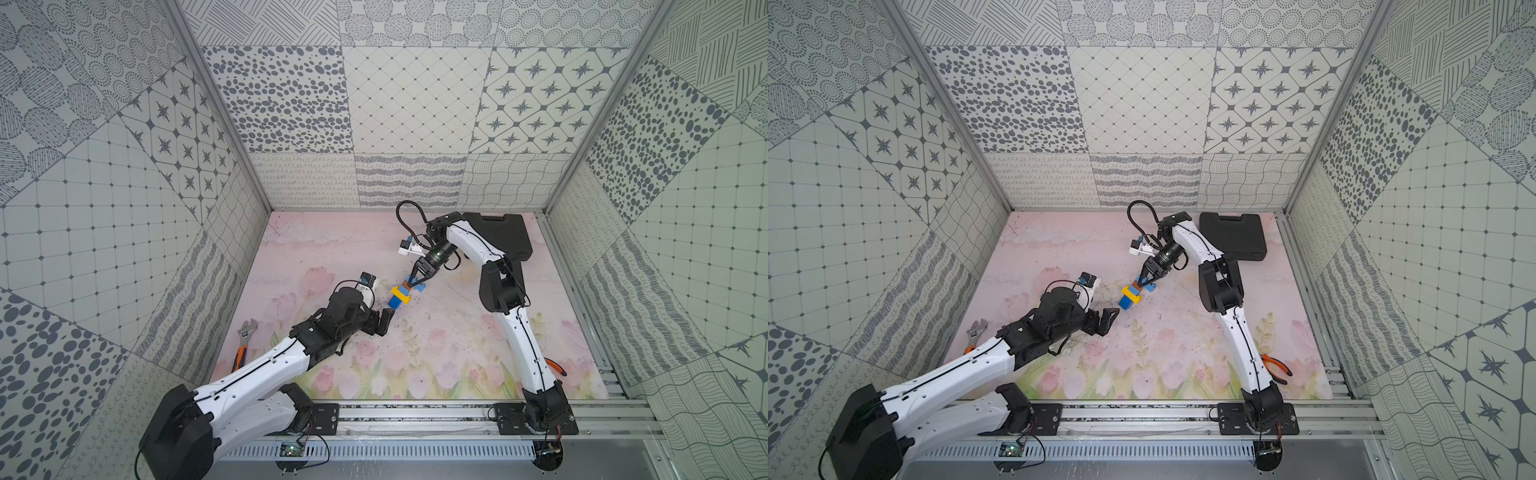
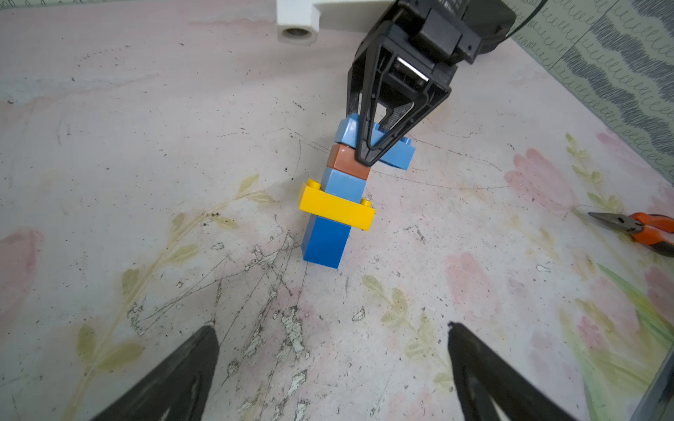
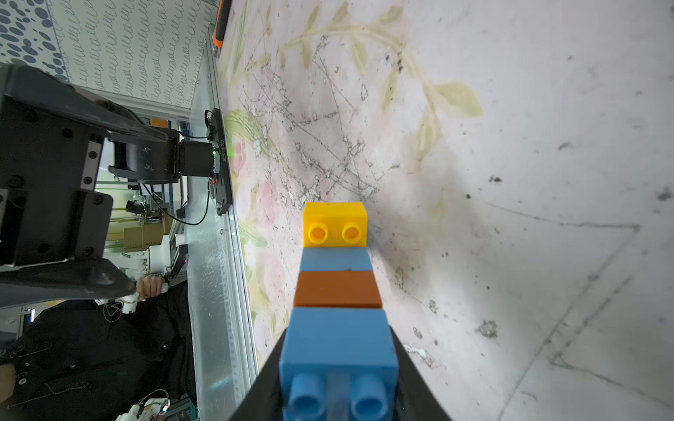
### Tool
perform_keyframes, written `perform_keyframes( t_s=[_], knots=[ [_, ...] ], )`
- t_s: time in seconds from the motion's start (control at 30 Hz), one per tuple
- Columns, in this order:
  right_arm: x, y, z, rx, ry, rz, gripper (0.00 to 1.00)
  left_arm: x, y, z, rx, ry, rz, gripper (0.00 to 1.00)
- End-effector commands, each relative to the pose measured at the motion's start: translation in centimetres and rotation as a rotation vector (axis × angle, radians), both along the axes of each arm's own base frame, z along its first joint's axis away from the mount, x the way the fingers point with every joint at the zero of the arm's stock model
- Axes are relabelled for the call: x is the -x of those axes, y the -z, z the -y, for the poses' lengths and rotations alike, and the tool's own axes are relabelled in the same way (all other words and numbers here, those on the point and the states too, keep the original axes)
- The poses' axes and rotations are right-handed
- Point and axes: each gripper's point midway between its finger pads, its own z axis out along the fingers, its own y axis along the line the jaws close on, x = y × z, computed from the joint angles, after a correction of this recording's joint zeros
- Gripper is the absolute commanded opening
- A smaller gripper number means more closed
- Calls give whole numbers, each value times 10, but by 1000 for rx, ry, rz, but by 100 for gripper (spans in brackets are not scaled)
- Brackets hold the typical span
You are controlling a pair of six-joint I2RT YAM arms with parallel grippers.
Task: Assemble the letter f with lego
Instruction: Adjust the lego brick at the center of the board.
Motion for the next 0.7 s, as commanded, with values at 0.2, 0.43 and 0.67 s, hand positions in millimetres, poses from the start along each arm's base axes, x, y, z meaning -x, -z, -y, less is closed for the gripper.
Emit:
perform_keyframes(
  t_s=[0.2,0.43,0.67],
  knots=[
    [15,-15,2,-7,-6,-62,38,-12,0,11,-1,27,-2,99],
    [9,-34,5,50,23,46,35,-17,3,8,29,4,-16,99],
    [11,-54,5,143,42,180,37,-16,-2,5,40,-1,-6,99]
  ],
)
